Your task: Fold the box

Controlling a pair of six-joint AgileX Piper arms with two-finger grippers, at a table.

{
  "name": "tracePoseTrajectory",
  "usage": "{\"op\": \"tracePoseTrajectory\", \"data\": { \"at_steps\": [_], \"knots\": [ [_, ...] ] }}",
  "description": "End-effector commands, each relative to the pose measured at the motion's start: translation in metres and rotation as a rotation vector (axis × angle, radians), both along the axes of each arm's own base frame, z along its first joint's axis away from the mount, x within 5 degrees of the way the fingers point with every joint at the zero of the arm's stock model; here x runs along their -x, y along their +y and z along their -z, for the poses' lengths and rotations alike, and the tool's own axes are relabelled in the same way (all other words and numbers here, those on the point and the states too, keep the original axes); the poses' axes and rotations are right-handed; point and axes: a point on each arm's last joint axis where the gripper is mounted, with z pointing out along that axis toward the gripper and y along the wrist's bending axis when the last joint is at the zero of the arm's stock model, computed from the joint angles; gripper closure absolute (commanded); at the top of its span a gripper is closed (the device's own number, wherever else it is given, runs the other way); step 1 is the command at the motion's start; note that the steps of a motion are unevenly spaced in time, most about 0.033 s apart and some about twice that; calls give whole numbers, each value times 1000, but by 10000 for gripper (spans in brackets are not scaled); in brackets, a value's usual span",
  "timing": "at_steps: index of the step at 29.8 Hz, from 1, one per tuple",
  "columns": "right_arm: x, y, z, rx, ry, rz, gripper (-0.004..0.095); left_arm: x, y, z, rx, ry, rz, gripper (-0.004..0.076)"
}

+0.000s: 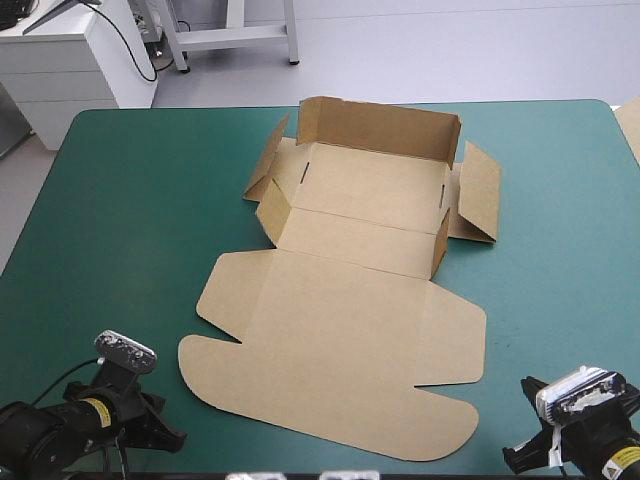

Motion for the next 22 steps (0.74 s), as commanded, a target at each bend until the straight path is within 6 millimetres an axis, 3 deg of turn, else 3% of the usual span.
{"op": "tracePoseTrajectory", "data": {
  "at_steps": [1, 9, 13, 22],
  "knots": [
    [-3, 1, -13, -29, -72, 6, 924, -4, -3, -10, 33, -55, 0, 731],
    [-4, 1, -14, -41, -85, 7, 924, -4, -2, -10, 31, -55, 0, 731],
    [-8, 4, -22, -136, -108, 27, 924, -4, -3, -10, 45, -48, -23, 731],
    [-46, 11, -61, -86, -75, 8, 924, -4, -3, -10, 47, -49, -25, 731]
  ]
}}
